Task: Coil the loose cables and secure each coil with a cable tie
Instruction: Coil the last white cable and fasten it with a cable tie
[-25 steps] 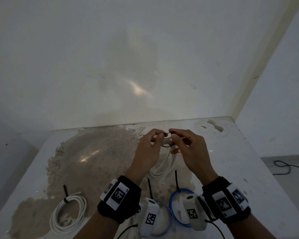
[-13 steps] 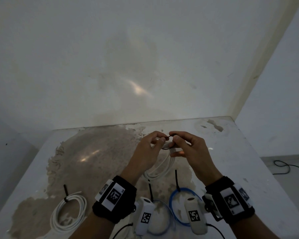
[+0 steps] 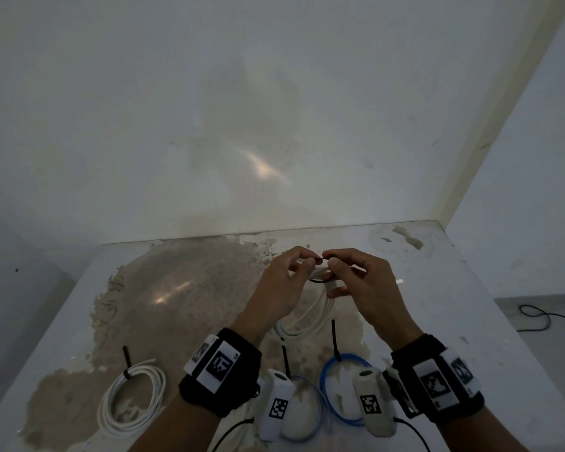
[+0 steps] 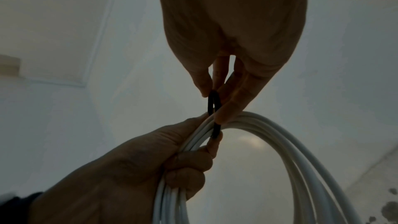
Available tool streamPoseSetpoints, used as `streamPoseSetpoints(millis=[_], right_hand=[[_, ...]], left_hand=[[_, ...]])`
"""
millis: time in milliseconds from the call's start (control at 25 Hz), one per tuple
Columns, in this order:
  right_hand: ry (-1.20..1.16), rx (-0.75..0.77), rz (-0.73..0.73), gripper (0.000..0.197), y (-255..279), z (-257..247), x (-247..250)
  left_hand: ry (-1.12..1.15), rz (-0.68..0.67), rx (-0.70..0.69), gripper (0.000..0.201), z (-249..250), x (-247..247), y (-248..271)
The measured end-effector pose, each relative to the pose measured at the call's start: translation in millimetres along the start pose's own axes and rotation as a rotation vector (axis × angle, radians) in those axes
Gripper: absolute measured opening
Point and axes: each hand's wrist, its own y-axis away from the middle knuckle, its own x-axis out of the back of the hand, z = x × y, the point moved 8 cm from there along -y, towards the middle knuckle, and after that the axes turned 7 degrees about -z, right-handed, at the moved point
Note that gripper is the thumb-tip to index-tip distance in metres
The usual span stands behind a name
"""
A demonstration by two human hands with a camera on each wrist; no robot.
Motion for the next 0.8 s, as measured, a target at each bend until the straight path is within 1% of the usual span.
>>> streamPoseSetpoints(millis=[200, 400, 480, 560, 680, 760, 800], right_hand=[[0.093, 0.028, -0.002, 0.018, -2, -1, -1], [0.047, -0.003, -0.016, 0.017, 1, 1, -3], [0.030, 0.011, -0.006, 0.014, 1, -2, -3], [0.081, 0.074, 0.011, 0.016, 1, -8, -3], [0.245, 0.189, 0.090, 0.015, 2, -16, 0], [0.416, 0.281, 0.117, 0.011, 4, -24, -2], [0.519, 0.336, 0.107, 0.008, 6, -29, -6]], left_hand=[[0.045, 0.017, -0.007, 0.015, 3, -3, 4], [0.011, 0.031, -0.020, 0.017, 4, -2, 7], [0.024, 0.030, -0.011, 0.018, 2, -3, 7], [0.060, 0.036, 0.006, 0.019, 1, -2, 7], [0.076, 0.023, 0.017, 0.021, 3, -4, 8], [0.079, -0.002, 0.029, 0.022, 5, -5, 10], [0.083, -0.016, 0.032, 0.022, 8, -6, 11]])
